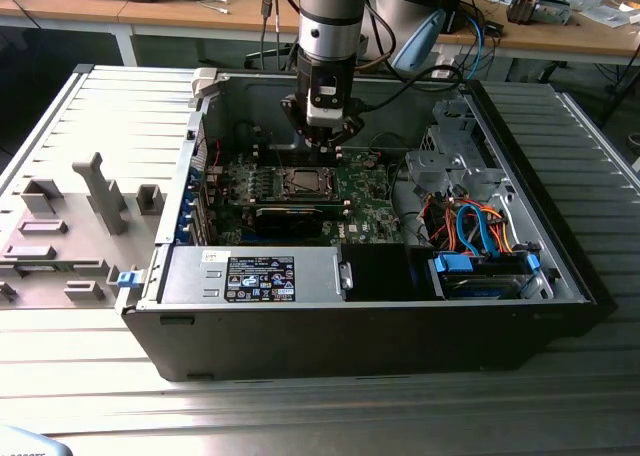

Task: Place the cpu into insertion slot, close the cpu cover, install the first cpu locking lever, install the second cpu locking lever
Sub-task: 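Install the first cpu locking lever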

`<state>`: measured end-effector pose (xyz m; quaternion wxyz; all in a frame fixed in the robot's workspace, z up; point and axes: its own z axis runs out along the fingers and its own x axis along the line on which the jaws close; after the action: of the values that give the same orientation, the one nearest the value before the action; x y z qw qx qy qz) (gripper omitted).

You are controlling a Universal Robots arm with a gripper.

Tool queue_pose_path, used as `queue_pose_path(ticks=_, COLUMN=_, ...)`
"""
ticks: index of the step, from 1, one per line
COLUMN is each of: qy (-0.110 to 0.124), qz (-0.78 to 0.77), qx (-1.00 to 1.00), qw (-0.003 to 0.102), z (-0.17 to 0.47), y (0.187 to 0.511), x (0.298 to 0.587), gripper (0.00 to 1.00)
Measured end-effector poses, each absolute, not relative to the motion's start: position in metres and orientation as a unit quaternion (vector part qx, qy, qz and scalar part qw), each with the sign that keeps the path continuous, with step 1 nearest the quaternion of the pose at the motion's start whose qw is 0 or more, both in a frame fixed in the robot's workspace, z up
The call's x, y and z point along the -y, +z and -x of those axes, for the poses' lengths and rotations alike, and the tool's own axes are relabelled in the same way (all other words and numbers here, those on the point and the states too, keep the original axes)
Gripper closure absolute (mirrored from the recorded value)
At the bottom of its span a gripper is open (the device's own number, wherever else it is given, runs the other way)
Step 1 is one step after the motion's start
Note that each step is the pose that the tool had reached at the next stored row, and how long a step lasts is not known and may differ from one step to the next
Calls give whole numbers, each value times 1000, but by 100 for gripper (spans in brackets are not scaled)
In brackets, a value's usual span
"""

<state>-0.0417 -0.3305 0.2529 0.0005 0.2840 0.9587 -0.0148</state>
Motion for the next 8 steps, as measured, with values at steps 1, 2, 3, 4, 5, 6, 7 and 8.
queue_pose_path(ticks=1, qy=-15, qz=-283, qx=-959, qw=1, z=42, y=253, x=330, gripper=89)
queue_pose_path(ticks=2, qy=-15, qz=-281, qx=-959, qw=1, z=42, y=253, x=330, gripper=89)
queue_pose_path(ticks=3, qy=-15, qz=-280, qx=-960, qw=1, z=42, y=253, x=330, gripper=89)
queue_pose_path(ticks=4, qy=-15, qz=-280, qx=-960, qw=1, z=42, y=253, x=330, gripper=89)
queue_pose_path(ticks=5, qy=-15, qz=-278, qx=-961, qw=1, z=42, y=253, x=330, gripper=89)
queue_pose_path(ticks=6, qy=-15, qz=-276, qx=-961, qw=1, z=42, y=253, x=330, gripper=89)
queue_pose_path(ticks=7, qy=-15, qz=-275, qx=-961, qw=1, z=42, y=253, x=330, gripper=89)
queue_pose_path(ticks=8, qy=-15, qz=-274, qx=-962, qw=1, z=42, y=253, x=330, gripper=89)
